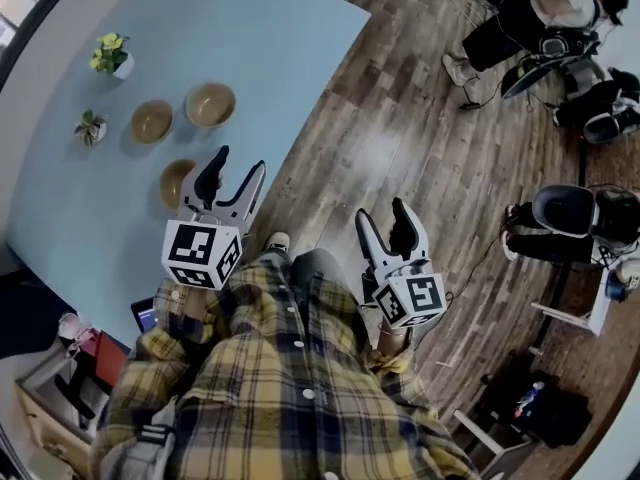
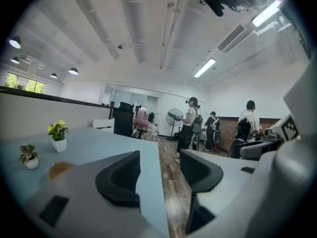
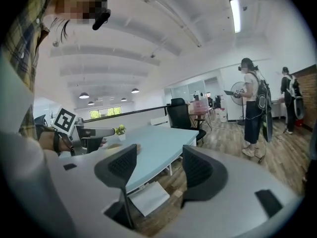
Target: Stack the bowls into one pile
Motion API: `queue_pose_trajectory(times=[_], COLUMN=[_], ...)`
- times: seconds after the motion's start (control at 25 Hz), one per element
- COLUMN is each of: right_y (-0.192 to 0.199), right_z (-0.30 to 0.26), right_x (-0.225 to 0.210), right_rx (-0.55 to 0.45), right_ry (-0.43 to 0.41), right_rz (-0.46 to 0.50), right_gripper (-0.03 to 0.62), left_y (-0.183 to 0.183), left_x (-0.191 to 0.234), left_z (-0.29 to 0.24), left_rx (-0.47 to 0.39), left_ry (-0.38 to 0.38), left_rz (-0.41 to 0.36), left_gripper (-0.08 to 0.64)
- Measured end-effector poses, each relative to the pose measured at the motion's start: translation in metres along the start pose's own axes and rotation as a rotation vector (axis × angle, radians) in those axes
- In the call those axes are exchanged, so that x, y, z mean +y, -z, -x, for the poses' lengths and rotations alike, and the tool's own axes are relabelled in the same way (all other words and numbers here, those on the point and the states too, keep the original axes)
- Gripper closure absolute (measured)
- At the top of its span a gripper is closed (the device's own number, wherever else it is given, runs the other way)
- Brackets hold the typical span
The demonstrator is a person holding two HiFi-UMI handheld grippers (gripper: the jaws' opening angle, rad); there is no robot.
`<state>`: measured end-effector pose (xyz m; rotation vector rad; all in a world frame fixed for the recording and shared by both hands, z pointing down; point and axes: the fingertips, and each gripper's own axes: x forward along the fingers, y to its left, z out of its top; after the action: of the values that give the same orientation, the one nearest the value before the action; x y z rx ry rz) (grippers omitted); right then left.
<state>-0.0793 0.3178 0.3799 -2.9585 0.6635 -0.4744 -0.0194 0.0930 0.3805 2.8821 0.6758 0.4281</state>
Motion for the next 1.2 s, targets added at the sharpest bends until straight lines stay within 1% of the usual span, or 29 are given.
queue_pose_trajectory(times=[0.24, 0.32, 0.44, 0.6, 0.76, 0.96, 1.04, 1.2], right_y=[-0.007, -0.011, -0.018, -0.028, -0.045, -0.06, -0.062, -0.065], right_z=[-0.059, -0.086, -0.135, -0.183, -0.244, -0.294, -0.308, -0.329], right_x=[0.02, 0.029, 0.045, 0.066, 0.095, 0.137, 0.15, 0.164], right_rx=[0.046, 0.064, 0.101, 0.118, 0.135, 0.146, 0.152, 0.161], right_ry=[-0.137, -0.22, -0.374, -0.515, -0.731, -0.957, -1.041, -1.161], right_rz=[0.035, 0.066, 0.103, 0.136, 0.2, 0.274, 0.299, 0.321], right_gripper=[0.321, 0.321, 0.321, 0.321, 0.321, 0.321, 0.321, 0.321], left_y=[0.0, 0.001, 0.002, -0.003, -0.003, -0.011, -0.015, -0.016], left_x=[0.053, 0.073, 0.103, 0.132, 0.151, 0.166, 0.167, 0.163], left_z=[0.013, 0.022, 0.038, 0.055, 0.077, 0.096, 0.099, 0.098], left_rx=[-0.014, -0.026, -0.053, -0.084, -0.12, -0.175, -0.191, -0.206], left_ry=[-0.148, -0.233, -0.396, -0.542, -0.75, -0.956, -1.027, -1.135], left_rz=[0.047, 0.071, 0.11, 0.135, 0.181, 0.215, 0.221, 0.237], left_gripper=[0.319, 0.319, 0.319, 0.321, 0.321, 0.322, 0.322, 0.322])
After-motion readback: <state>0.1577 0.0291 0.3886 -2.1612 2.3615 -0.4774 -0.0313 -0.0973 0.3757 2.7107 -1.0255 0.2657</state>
